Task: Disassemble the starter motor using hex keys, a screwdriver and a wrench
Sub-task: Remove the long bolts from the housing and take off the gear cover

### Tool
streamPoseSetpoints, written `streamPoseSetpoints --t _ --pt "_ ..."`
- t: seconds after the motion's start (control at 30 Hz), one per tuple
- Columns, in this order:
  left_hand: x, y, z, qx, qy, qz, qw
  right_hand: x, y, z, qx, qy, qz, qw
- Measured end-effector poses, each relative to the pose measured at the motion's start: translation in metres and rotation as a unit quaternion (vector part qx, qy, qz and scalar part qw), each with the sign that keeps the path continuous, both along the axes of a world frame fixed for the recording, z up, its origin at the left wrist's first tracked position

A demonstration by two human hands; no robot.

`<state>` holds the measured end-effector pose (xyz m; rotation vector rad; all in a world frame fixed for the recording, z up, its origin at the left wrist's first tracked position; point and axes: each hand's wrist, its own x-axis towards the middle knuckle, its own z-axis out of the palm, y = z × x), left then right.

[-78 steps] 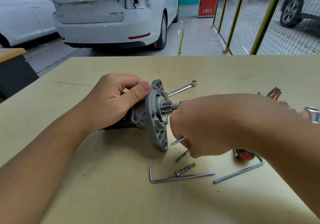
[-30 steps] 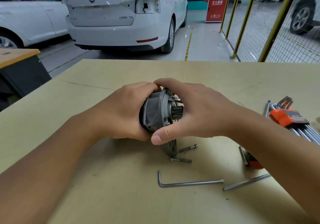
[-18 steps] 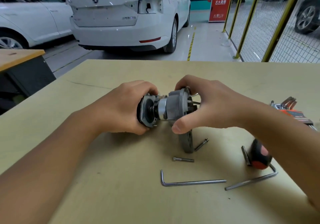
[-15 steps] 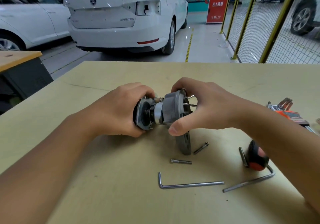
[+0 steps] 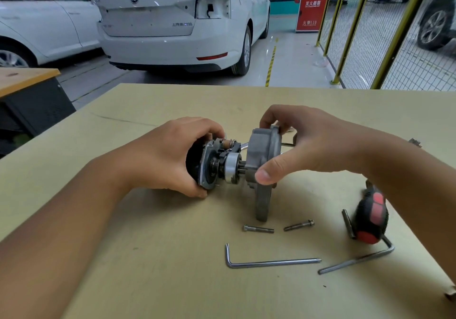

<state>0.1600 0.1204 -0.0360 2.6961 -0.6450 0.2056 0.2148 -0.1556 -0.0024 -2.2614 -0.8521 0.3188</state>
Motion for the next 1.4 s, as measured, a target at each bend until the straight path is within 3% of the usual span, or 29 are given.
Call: streamPoseSetpoints --t 0.37,0.73,1.03,1.23,1.4 --pt "-0.001 0.004 0.001 -0.019 0.019 0.011 1.0 0.011 -0.027 0.032 0.008 -0.026 -0.026 0.999" --pt "-0.001 0.004 0.001 -0.019 0.014 0.001 1.0 0.024 -0.031 0.014 -0.018 0.007 -0.05 0.999" --pt "0.001 0.005 -0.001 -0.013 0.004 -0.015 1.0 0.047 -0.049 0.008 0.068 0.072 -0.143 0.985" --pt "0.002 0.007 -0.001 -0.003 0.001 -0.022 1.0 0.049 -0.054 0.01 0.03 0.061 -0.161 0.985" --pt "0.004 0.008 -0.002 -0.001 -0.005 -0.033 0.999 0.042 -0.049 0.01 -0.131 -0.028 -0.187 0.973"
